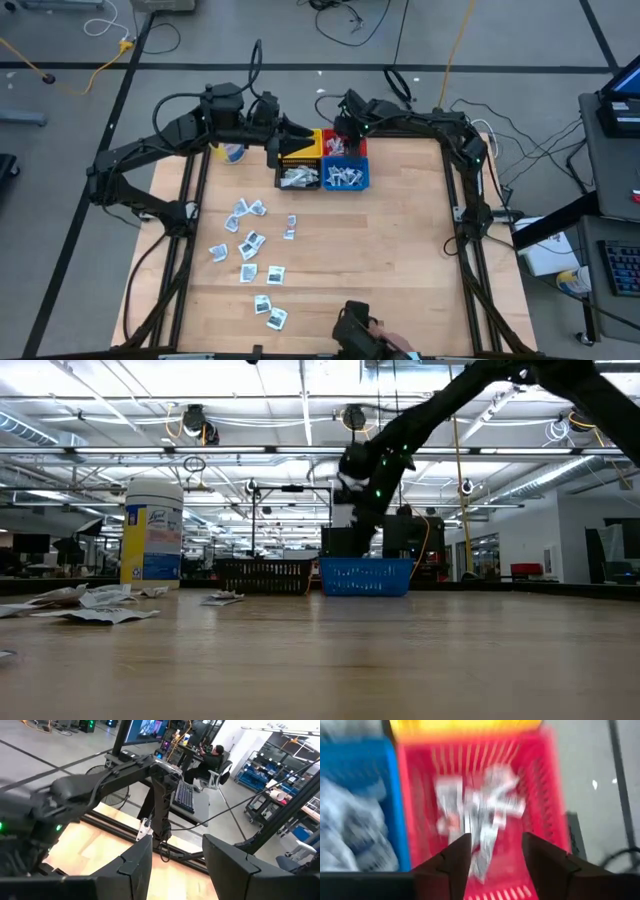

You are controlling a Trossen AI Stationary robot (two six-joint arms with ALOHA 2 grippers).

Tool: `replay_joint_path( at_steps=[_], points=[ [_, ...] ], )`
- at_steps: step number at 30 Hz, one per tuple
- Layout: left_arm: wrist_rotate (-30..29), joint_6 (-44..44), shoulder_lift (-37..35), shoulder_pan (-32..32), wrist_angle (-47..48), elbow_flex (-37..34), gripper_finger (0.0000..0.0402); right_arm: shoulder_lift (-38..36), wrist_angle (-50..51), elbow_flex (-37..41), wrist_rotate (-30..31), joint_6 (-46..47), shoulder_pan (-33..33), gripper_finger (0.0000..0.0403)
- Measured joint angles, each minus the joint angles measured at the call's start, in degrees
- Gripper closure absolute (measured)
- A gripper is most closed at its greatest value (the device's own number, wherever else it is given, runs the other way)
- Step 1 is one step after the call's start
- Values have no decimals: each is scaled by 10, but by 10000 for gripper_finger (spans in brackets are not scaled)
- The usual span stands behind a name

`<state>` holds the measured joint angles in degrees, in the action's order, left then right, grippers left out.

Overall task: Pick & Place First Aid Supplies
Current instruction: Put the orange ointment pack into the red basket

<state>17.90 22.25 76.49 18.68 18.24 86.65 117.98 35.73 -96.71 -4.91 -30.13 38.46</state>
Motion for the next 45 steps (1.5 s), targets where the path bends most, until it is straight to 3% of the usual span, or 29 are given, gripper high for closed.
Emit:
replay_joint_path(
  at_steps=[11, 19, 25, 30, 36, 45],
  points=[
    [0, 1, 0, 0, 0, 0, 224, -167, -73, -1, -119, 137, -33, 228],
    [0, -9, 0, 0, 0, 0, 224, -285, -105, -1, -118, 173, -119, 229],
    [-16, 13, 0, 0, 10, 0, 225, -332, -129, -1, -118, 233, -179, 229],
    [-105, 113, 0, 0, 153, 0, 225, -345, -127, 0, -103, 266, -205, 229],
    [-172, 212, 0, -6, 292, 0, 225, -350, -130, 0, -85, 265, -210, 229],
    [-172, 398, 12, -11, 454, 1, 225, -350, -146, 0, -86, 260, -209, 229]
  ],
)
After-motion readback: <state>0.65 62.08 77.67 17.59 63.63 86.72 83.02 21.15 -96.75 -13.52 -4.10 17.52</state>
